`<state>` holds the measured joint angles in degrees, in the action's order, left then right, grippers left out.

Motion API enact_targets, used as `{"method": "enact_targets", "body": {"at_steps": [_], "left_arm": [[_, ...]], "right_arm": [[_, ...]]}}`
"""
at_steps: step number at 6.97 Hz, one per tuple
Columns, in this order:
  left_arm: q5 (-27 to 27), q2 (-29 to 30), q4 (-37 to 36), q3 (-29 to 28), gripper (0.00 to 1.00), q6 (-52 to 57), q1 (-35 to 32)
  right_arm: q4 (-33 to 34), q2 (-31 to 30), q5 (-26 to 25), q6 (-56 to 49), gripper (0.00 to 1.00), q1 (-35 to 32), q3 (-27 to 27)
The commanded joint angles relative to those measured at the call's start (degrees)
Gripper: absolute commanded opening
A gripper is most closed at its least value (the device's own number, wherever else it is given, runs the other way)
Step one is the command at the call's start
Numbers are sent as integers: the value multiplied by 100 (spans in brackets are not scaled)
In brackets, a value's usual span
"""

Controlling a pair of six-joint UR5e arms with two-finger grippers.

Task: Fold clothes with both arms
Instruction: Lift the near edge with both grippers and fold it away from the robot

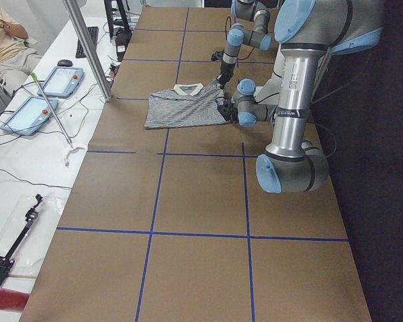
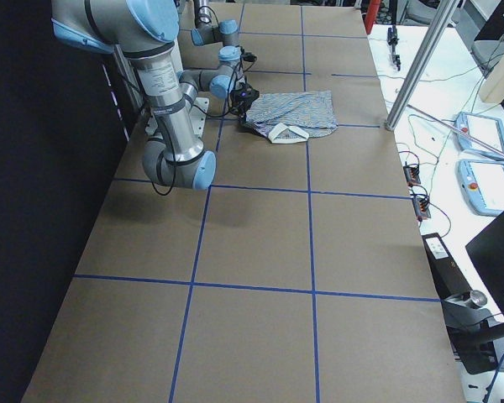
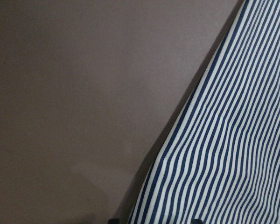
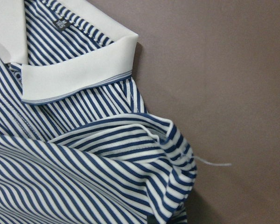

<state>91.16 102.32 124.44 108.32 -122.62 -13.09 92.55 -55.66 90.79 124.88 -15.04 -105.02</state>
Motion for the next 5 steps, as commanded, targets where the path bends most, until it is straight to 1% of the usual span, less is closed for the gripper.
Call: {"method": "enact_targets", "body": {"at_steps": [1,2,3,4,5], "left_arm": [[-19,86,-139,-65,52,-8,26],[-37,86,-139,-65,19,-8,9],[-46,77,-139,-65,0,-8,-17],[-54,69,-200,-13,0,1,-87],[-159,138,-462,75,0,88,-332]], "right_arm": [[0,-15,0,-8,0,1,16],[9,-23,0,-77,0,1,25],[9,-15,-9,-78,0,1,17],[9,-6,-9,-87,0,1,-1],[87,29,-9,-95,0,-52,-97]]}}
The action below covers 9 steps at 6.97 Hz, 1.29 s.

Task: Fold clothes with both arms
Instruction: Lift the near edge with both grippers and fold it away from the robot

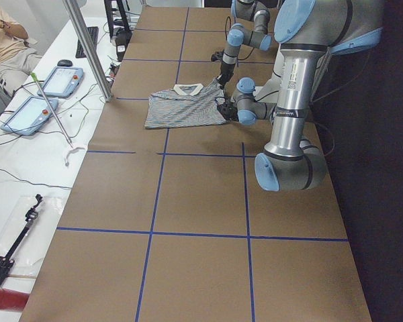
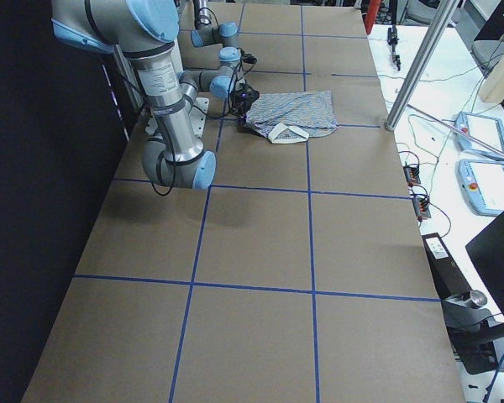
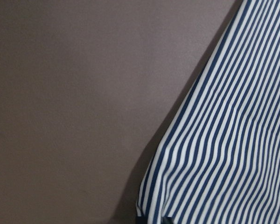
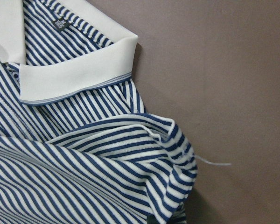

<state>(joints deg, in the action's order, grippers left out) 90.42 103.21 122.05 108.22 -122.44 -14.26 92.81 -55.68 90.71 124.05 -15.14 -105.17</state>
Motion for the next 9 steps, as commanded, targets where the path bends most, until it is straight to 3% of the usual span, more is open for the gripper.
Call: {"method": "enact_targets", "body": {"at_steps": [1,3,5,7,9], "left_arm": [[-42,224,-312,215,0,359,-652],[19,969,-1031,244,0,1359,-1592],[353,1052,-999,-176,0,2020,-2193],[336,1087,-937,-433,0,2198,-2256],[327,1410,-928,-844,0,2207,-2370]], "right_arm": [[79,109,-19,-178,0,-207,-135],[71,284,-1,-1045,0,-1004,-48],[27,1125,235,-1164,0,-1437,869],[-383,1672,315,-1199,0,-1702,1881],[-623,1788,517,-1408,0,-1948,2314]]}}
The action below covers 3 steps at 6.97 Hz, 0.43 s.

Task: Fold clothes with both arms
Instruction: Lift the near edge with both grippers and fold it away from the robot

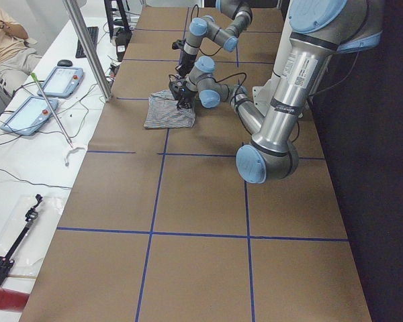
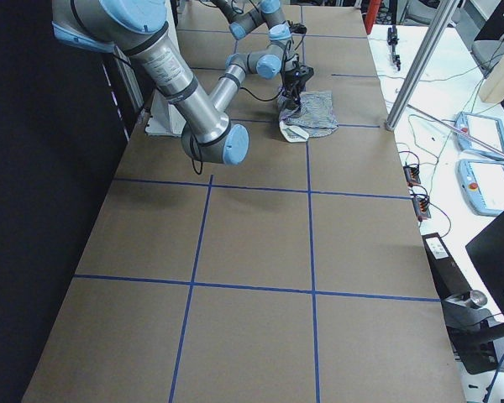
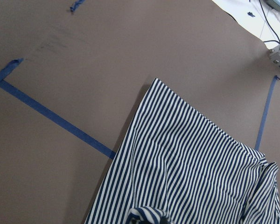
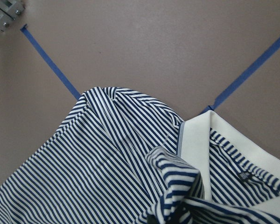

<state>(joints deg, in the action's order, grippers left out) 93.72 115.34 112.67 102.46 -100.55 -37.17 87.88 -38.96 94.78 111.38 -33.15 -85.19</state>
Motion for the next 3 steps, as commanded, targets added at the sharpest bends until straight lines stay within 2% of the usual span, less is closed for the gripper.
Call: {"method": "enact_targets", "body": {"at_steps": [1,3], "left_arm": [[-3,373,166,-592,0,18,-202],[6,776,552,-1565,0,744,-535]], "right_arm": [[-157,378,120,-178,0,-226,797],[-926,713,469,-693,0,-506,1921]]}}
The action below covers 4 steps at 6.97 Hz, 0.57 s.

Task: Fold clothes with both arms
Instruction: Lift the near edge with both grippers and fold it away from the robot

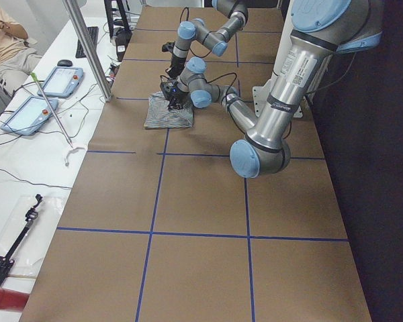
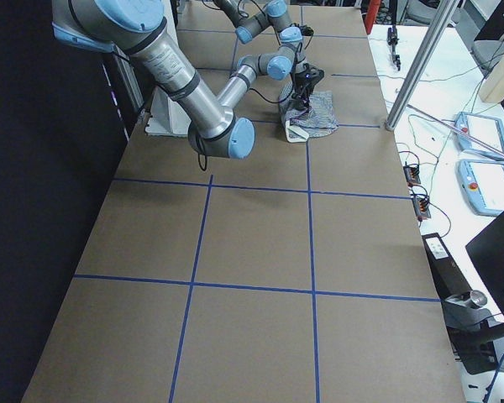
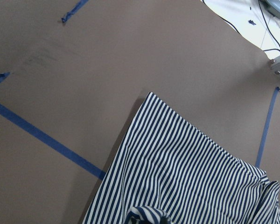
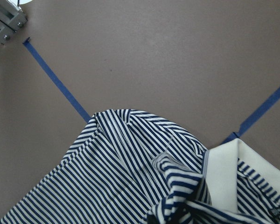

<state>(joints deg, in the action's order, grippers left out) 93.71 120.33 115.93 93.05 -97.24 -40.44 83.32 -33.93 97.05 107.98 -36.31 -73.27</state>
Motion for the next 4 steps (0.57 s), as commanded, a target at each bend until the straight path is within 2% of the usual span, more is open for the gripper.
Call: {"method": "enact_targets", "body": {"at_steps": [1,2,3,4], "left_arm": [[7,655,533,-1370,0,695,-358],[-2,1007,1084,-2317,9,1011,-499],[-2,1071,1420,-2657,43,1319,-657],[7,1072,1476,-2652,99,1453,-763]], "right_arm": [[-840,376,488,-870,0,-367,1344],[-1148,656,499,-1128,15,-473,2064],[-1386,798,500,-1348,59,-604,2401],[-1380,974,491,-1394,100,-701,2579]]}}
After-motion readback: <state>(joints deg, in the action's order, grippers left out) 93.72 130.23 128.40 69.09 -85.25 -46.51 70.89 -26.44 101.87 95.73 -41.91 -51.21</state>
